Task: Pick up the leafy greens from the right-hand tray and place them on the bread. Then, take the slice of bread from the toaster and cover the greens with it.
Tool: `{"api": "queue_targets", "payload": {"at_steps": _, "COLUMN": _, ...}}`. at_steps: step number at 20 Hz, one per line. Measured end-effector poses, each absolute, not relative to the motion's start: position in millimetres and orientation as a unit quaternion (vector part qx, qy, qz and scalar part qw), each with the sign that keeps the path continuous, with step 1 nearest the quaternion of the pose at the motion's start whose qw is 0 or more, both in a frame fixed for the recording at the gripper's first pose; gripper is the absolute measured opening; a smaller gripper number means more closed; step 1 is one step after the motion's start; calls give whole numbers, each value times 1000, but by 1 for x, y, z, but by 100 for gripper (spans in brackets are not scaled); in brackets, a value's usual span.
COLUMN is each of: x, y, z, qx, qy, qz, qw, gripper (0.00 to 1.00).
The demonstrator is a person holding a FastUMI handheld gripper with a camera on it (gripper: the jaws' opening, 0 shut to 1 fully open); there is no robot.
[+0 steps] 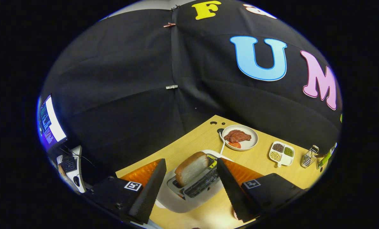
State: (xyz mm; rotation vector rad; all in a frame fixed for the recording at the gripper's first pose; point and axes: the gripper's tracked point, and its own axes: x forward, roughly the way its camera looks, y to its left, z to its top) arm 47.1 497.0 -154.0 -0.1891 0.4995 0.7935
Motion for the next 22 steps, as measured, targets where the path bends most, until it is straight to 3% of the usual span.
{"api": "queue_targets", "payload": {"at_steps": 11, "x": 73, "y": 517, "z": -215, "qx": -134, "qy": 297, "qz": 328, "qw": 887, "gripper": 98}}
{"api": "queue_targets", "payload": {"at_steps": 13, "x": 75, "y": 517, "z": -222, "qx": -133, "qy": 308, "qz": 326, "qw": 884, "gripper": 89}}
{"api": "queue_targets", "payload": {"at_steps": 16, "x": 77, "y": 517, "z": -223, "qx": -138, "qy": 313, "qz": 327, "qw": 881, "gripper": 57}}
{"api": "queue_targets", "payload": {"at_steps": 17, "x": 78, "y": 514, "z": -223, "qx": -141, "qy": 313, "qz": 324, "qw": 881, "gripper": 57}}
{"api": "queue_targets", "payload": {"at_steps": 18, "x": 78, "y": 513, "z": -224, "qx": -139, "qy": 317, "qz": 323, "qw": 881, "gripper": 46}}
{"api": "queue_targets", "payload": {"at_steps": 22, "x": 77, "y": 508, "z": -226, "qx": -130, "qy": 336, "qz": 310, "qw": 880, "gripper": 29}}
